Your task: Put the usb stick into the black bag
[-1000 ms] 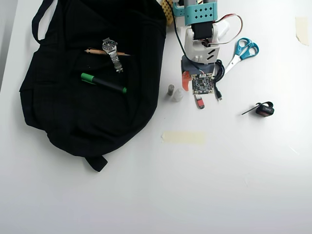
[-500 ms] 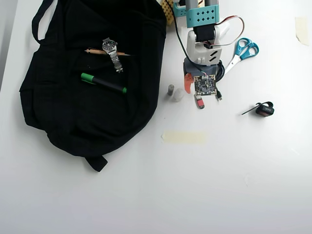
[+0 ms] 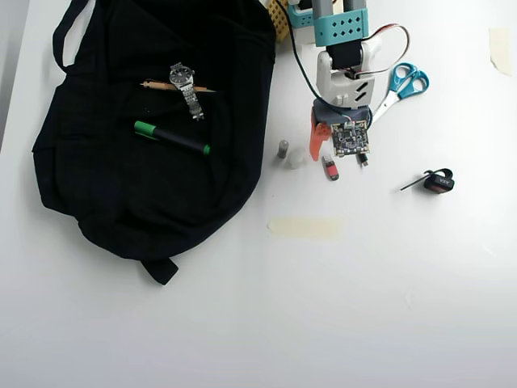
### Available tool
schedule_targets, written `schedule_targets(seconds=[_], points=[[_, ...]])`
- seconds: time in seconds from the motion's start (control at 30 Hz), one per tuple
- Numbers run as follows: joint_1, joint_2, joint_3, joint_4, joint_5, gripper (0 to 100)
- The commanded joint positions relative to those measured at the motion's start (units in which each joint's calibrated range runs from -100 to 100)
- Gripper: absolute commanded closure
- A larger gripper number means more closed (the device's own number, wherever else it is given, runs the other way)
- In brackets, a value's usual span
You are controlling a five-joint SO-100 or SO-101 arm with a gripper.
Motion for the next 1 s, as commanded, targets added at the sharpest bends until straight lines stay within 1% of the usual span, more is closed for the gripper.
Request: schedule_targets(seconds=[0.0,0.17,0.63,0.97], points=[[-1.1,1.4,-0.2,-2.2,-0.2,82],[-1.6,4.7,0.4,-7.2,-0.3,82],[-0.6,5.0,0.5,-7.4,-0.2,82],[4.3,5.1,0.3,-7.4,-0.1,82]])
